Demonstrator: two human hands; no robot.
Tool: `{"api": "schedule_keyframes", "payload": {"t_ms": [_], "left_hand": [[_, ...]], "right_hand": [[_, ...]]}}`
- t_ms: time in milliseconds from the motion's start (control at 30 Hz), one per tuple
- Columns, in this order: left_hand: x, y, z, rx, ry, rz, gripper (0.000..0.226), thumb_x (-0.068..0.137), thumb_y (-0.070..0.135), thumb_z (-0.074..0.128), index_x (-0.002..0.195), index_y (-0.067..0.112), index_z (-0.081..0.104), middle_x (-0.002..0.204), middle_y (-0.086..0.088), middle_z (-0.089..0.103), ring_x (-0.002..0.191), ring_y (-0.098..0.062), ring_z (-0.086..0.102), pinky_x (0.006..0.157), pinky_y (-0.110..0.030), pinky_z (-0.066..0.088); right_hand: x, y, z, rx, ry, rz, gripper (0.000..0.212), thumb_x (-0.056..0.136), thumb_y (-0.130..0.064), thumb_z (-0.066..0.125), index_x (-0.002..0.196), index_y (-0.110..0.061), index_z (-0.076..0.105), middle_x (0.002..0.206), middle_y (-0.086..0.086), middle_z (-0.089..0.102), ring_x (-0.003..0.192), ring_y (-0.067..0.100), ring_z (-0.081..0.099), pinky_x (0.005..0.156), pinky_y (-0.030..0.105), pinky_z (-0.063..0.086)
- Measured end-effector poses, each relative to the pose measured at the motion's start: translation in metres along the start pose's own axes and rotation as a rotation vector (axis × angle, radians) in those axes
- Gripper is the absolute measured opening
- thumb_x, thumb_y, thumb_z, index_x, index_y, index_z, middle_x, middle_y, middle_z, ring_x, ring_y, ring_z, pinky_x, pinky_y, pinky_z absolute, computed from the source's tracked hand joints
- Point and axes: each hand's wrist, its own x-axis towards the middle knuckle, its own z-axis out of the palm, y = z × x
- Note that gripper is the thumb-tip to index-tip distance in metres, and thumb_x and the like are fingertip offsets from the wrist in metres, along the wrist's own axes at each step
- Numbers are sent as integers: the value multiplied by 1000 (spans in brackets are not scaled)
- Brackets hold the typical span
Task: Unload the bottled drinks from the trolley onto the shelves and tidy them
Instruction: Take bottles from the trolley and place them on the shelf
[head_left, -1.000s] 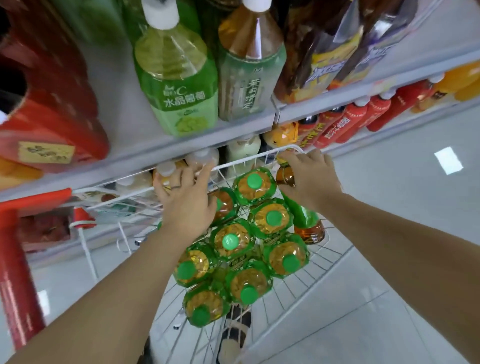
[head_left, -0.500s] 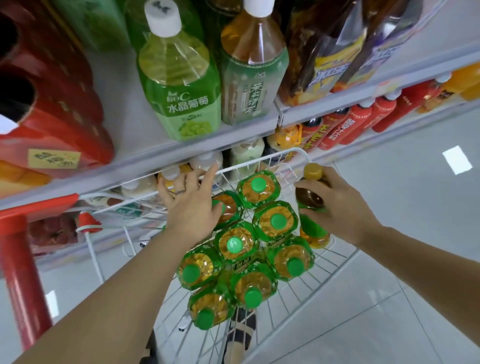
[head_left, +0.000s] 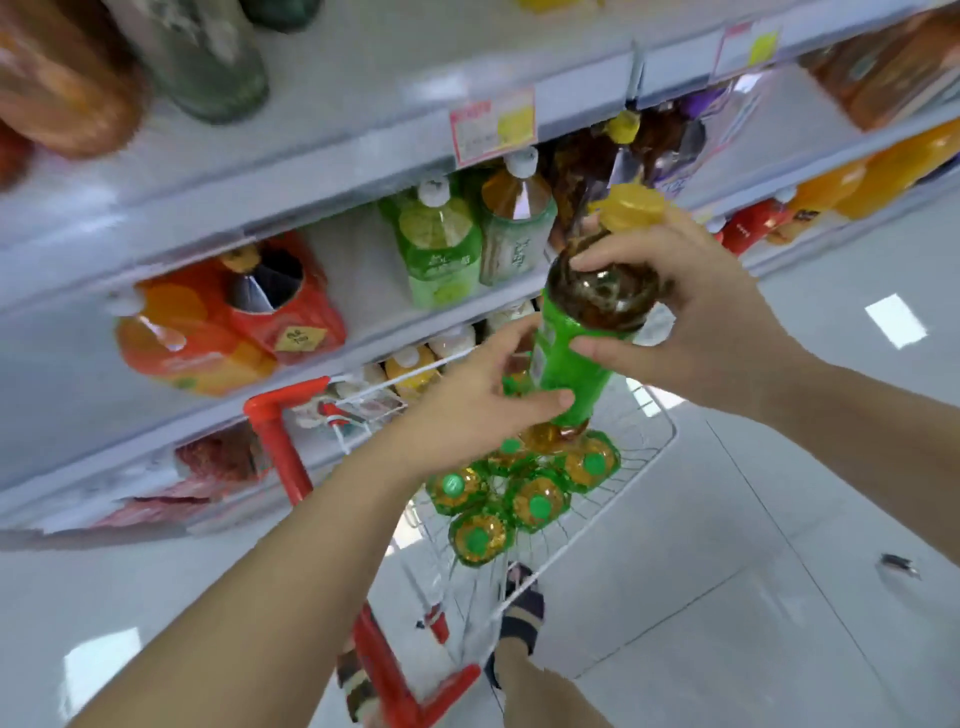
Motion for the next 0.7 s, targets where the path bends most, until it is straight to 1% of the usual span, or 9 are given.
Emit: {"api": "schedule_keyframes", "payload": {"t_ms": [133,267,333,433,500,567,600,667,700], "left_hand": [[-76,43,-49,-167,61,18,63,72,9,68,131,13,47,125,-1,60,113,-9,56,96,-28,47],[-160,68,-105,-194,109,60,57,73,-2,64,127,7,48,119,-3,62,108,-9,58,89,-23,49],[-202,74,-131,-185,195,70,53,72,0,65,122,9,50,112,5,66,103,-5,60,85,-19,48],[-256,72,-164,-136,404,81,52,67,9,71,114,21,53,101,14,70,96,-2,63,79,-18,51],[-278,65,-187,-94,619,73,60,64,14,77,118,23,52,106,8,69,100,-6,64,86,-24,52],[-290,63,-208,-62,824,91,64,65,9,83,119,17,50,110,3,66,101,-4,62,94,-28,49],[-292,65,-217,-44,906,121,62,67,7,83,118,16,48,108,4,65,97,3,61,91,-21,48],[-288,73,-233,-17,1042,190,63,68,8,81,118,19,43,102,12,60,85,16,57,77,-6,45],[-282,78,-240,-21,1106,215,65,70,9,80,119,20,40,101,15,57,84,18,56,73,-3,43]], "right_hand": [[33,-94,12,125,-29,-88,46,66,-20,76,107,-25,55,106,-5,51,105,8,52,93,22,41],[60,-180,47,290,-114,-147,45,66,-18,75,107,-25,57,115,7,56,114,25,53,99,43,43],[74,-221,68,369,-180,-152,47,67,-16,73,108,-29,55,118,9,55,115,24,53,98,44,44],[95,-275,100,356,-236,-232,56,71,-10,72,118,-33,52,123,-2,53,119,12,51,99,35,45],[108,-295,119,401,-239,-221,57,75,-15,70,123,-40,52,137,-5,45,130,8,42,103,31,42],[120,-300,137,387,-173,-171,52,77,-23,69,122,-42,53,141,-6,43,132,6,39,103,31,42],[126,-296,147,335,-132,-128,48,78,-25,69,122,-38,54,138,-5,46,130,7,41,102,33,43],[136,-282,167,148,-107,-9,43,83,-23,68,123,-27,56,134,-2,51,126,11,45,106,35,39],[140,-275,176,41,-139,48,46,84,-21,67,128,-22,53,135,1,50,126,14,45,110,30,32]]}}
